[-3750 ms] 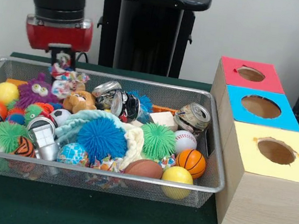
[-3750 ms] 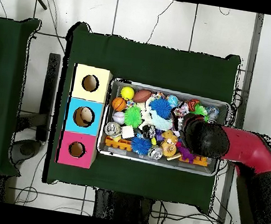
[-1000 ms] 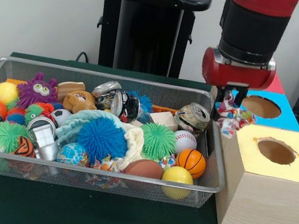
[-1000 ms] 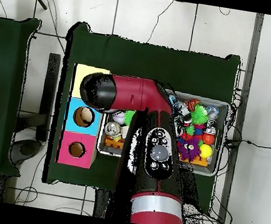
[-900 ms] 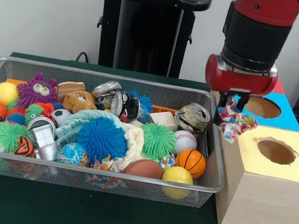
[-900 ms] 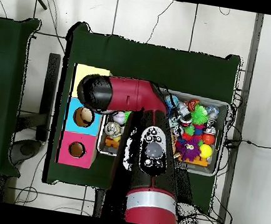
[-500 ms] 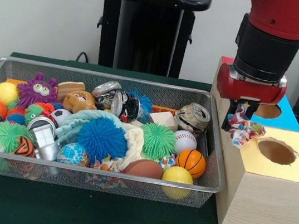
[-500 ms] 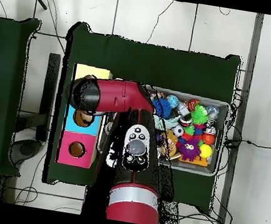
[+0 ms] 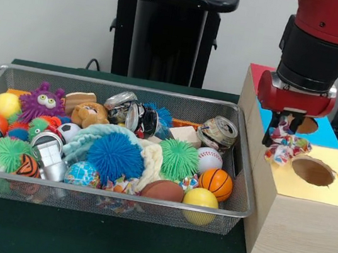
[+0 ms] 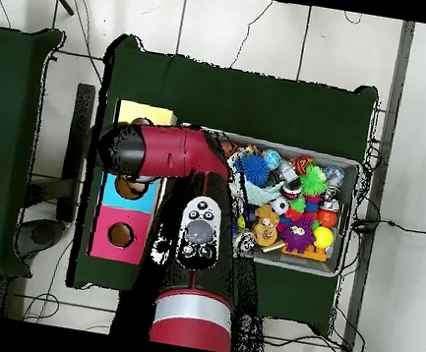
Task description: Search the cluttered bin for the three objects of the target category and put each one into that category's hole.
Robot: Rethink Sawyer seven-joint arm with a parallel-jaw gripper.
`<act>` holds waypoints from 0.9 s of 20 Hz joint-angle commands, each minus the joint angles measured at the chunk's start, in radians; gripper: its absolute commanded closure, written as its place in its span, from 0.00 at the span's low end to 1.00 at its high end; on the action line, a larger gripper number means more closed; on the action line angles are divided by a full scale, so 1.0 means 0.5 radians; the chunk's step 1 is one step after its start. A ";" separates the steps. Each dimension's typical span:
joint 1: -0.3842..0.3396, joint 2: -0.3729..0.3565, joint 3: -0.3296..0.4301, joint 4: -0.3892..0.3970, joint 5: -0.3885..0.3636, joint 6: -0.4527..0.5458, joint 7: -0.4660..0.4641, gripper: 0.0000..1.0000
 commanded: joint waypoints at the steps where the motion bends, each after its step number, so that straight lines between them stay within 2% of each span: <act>1: 0.045 0.110 0.021 0.042 0.159 -0.077 0.534 1.00; 6: 0.076 0.125 0.008 0.050 0.195 -0.153 0.545 1.00; 12: 0.109 0.144 -0.006 0.027 0.232 -0.157 0.549 1.00; 18: 0.163 0.170 -0.070 0.013 0.241 -0.200 0.566 1.00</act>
